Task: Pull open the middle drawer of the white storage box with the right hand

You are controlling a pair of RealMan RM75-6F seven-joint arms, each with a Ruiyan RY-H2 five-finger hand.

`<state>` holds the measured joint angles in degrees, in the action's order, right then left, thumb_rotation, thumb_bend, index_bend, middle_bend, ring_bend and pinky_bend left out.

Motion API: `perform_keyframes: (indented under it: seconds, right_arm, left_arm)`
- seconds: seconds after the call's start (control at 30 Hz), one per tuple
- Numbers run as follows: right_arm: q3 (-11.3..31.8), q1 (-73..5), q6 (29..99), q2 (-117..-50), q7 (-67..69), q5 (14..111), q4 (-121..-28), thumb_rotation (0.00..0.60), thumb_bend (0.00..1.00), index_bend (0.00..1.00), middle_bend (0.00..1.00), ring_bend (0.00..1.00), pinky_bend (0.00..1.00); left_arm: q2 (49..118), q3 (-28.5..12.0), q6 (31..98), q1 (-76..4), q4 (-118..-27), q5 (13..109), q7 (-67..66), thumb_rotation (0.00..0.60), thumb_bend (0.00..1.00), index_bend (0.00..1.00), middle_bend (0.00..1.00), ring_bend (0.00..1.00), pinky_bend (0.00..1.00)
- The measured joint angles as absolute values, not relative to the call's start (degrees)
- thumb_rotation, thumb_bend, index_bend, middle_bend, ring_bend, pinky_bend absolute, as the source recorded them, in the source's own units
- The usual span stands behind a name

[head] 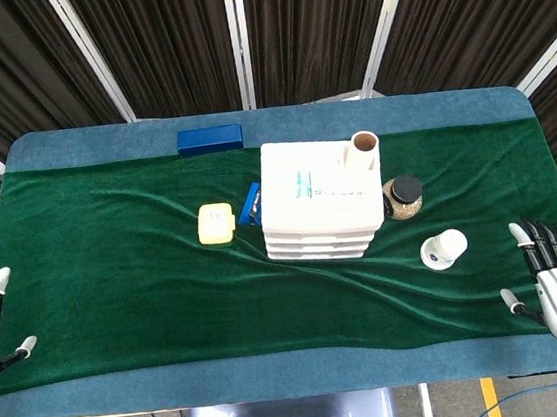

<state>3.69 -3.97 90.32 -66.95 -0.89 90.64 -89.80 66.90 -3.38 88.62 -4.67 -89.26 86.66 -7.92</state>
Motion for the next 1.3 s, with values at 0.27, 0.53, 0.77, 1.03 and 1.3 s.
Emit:
perform_keyframes:
  seconds: [0.27, 0.53, 0.77, 1.03, 1.3]
  right_arm:
    - [3.6, -3.9, 90.0, -66.6, -0.4, 90.5, -90.3, 0.600, 0.14, 0.01, 0.00, 0.00, 0.00]
    - [3.6, -4.0, 89.6, -66.4, 0.1, 90.4, -90.5, 0.600, 0.14, 0.01, 0.00, 0.00, 0.00]
    - [3.3, -4.1, 89.0, -66.3, 0.3, 90.4, -90.6, 0.600, 0.14, 0.01, 0.00, 0.00, 0.00]
    - [2.9, -4.1, 88.9, -66.0, 1.1, 91.2, -91.2, 0.600, 0.14, 0.02, 0.00, 0.00, 0.01]
    - [2.7, -4.3, 89.1, -66.8, 3.3, 92.0, -91.6, 0.600, 0.15, 0.13, 0.65, 0.69, 0.57]
  left_arm:
    - [66.4, -3.2, 88.6, -4.6, -90.0, 86.7, -8.3, 0.600, 0.13, 0.00, 0.00, 0.00, 0.00]
    - [66.2, -3.1, 88.0, -4.7, -90.1, 86.4, -8.2, 0.600, 0.13, 0.00, 0.00, 0.00, 0.00]
    - [65.9, -3.2, 88.1, -4.6, -90.6, 86.1, -8.2, 0.600, 0.13, 0.00, 0.00, 0.00, 0.00]
    - [65.8, -3.1, 88.5, -4.4, -90.7, 86.4, -8.2, 0.600, 0.13, 0.00, 0.00, 0.00, 0.00]
    - [65.5, -3.3, 88.7, -4.3, -90.9, 86.4, -7.5, 0.600, 0.13, 0.00, 0.00, 0.00, 0.00]
